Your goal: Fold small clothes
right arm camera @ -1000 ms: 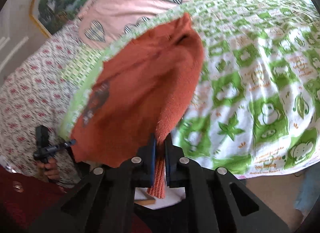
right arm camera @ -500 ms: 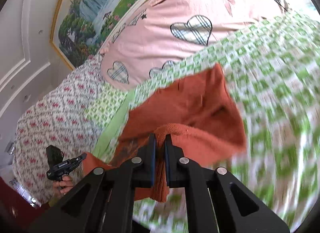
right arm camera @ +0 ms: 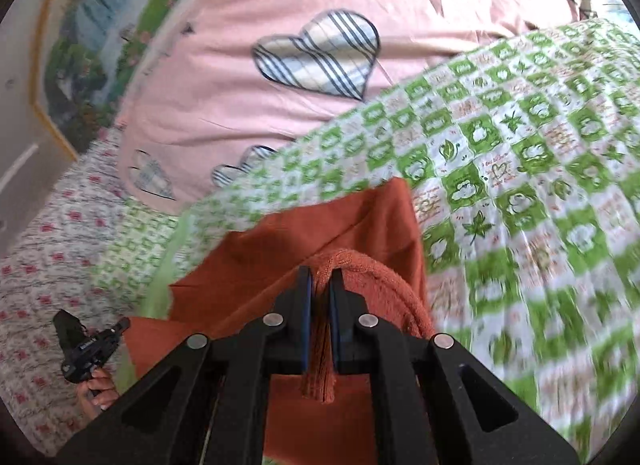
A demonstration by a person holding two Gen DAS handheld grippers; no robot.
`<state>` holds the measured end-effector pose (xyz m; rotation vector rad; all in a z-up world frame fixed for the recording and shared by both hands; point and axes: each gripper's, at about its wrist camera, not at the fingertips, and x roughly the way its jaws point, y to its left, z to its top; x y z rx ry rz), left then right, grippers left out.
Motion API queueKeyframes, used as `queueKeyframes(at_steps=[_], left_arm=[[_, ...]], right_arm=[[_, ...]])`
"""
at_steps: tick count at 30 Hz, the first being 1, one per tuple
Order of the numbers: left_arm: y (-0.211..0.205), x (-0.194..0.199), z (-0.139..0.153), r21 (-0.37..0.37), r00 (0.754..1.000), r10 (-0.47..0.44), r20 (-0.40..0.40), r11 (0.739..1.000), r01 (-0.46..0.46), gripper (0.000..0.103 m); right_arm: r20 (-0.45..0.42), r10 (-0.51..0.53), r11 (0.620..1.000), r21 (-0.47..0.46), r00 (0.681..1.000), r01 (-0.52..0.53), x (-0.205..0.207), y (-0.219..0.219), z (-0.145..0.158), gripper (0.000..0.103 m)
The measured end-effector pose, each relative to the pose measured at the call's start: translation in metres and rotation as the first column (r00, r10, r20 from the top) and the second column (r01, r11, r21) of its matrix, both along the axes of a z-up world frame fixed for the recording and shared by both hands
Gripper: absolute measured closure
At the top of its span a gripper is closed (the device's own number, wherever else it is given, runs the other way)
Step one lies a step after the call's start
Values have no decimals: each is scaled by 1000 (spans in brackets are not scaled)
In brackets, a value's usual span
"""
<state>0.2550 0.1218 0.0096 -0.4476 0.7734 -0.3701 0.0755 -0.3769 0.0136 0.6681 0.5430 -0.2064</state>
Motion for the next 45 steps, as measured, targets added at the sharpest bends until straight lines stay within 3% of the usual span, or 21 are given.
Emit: queueKeyframes(at_steps=[6,8,9,11,14,17,19,20,22,24,26,30,31,32,36,40,45], left_arm=[[-5,42,-41,29,994,7,-113,1000,-4,99],[-6,41,-46,33,991,-4,-133,999,8,94],[-6,36,-45,35,991,-10,-131,999,15,89],[-7,18,-38,32,992,-34,-125,999,38,69],[-23,-27,-22,30,990,-118,-79,992,121,62],[-59,-53,-24,90,971,-226,-83,968,233,61],[-88,-55,-36,129,947,-297,-125,941,312,61],[-100,-52,-42,161,940,-307,-148,930,329,61],[-114,-43,-48,222,934,-316,-163,911,347,61],[-115,-28,-47,226,930,-333,-157,904,362,62],[-112,-2,-42,264,938,-308,-155,902,340,65],[-101,56,-29,300,966,-227,-122,919,254,65],[-96,70,-24,300,975,-193,-108,929,217,63],[-90,84,-20,313,986,-137,-91,936,159,53],[-63,120,-4,272,999,6,-51,962,8,49],[-42,108,0,226,998,44,-51,974,-32,48],[-41,45,-5,198,998,7,-58,980,5,46]], right_arm=[[-100,-44,999,21,994,46,25,-21,-26,94],[-118,-52,998,15,992,54,25,-20,-28,91],[-118,-56,998,15,991,58,22,-19,-26,87],[-104,-83,997,-11,991,82,8,-13,-18,76],[-39,-66,996,-66,997,63,-11,7,1,72],[-53,99,986,-127,994,-105,-7,47,5,72],[-144,227,955,-161,963,-249,13,77,-6,72],[-212,295,924,-185,932,-334,27,94,-14,72],[-315,366,873,-210,876,-440,48,112,-29,72],[-392,369,845,-236,842,-480,66,114,-41,72],[-410,334,844,-271,848,-464,80,102,-43,76],[-341,156,917,-298,927,-264,112,40,-28,78],[-308,102,934,-297,946,-197,116,23,-24,78],[-262,43,952,-283,964,-120,120,4,-17,78],[-187,-92,971,-233,978,47,119,-36,-3,77],[-137,-75,976,-214,988,44,99,-25,8,77],[-141,32,978,-200,989,-60,65,20,-4,75]])
